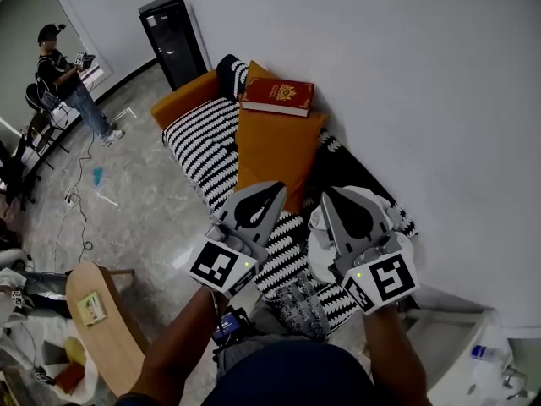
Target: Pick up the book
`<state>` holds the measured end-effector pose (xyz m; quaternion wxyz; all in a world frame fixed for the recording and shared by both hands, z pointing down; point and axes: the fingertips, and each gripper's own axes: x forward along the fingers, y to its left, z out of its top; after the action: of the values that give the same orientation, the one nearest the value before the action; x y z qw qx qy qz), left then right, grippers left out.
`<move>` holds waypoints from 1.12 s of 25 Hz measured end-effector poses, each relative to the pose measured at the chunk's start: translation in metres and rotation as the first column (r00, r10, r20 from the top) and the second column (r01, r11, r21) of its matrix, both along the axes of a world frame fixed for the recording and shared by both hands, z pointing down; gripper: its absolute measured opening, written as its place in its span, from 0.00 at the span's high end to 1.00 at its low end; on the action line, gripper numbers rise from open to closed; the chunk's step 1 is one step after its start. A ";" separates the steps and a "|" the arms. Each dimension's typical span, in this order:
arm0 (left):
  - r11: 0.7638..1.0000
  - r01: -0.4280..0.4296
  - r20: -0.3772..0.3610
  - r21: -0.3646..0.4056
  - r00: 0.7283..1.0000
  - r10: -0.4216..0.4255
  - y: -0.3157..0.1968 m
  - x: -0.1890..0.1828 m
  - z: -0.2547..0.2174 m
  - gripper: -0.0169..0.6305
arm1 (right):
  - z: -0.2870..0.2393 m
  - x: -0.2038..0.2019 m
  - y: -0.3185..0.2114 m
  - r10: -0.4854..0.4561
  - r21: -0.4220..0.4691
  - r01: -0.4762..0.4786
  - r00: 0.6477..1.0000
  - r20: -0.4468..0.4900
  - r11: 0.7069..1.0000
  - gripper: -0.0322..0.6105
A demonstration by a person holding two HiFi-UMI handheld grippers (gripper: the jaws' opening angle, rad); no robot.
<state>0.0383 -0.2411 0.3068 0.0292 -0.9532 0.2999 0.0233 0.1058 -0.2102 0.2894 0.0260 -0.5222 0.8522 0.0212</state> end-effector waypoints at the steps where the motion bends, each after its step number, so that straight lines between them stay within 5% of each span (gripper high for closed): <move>1: 1.000 -0.001 0.000 -0.003 1.000 0.001 -0.005 -0.003 0.000 0.97 | 0.001 -0.003 -0.005 0.000 -0.003 0.000 1.000 0.002 1.000 0.93; 12: 0.999 0.002 0.004 -0.044 1.000 -0.001 -0.073 -0.024 0.021 0.97 | 0.013 -0.022 -0.055 0.005 -0.019 -0.006 1.000 -0.010 1.000 0.93; 28: 0.979 -0.034 -0.032 -0.199 0.999 0.028 -0.172 0.005 0.067 0.97 | 0.019 0.001 -0.123 0.054 -0.028 -0.055 0.998 -0.029 0.998 0.93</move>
<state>0.0433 -0.4136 0.3736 -0.0711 -0.9555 0.2864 0.0074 0.1066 -0.3331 0.3088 0.0062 -0.5451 0.8382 0.0171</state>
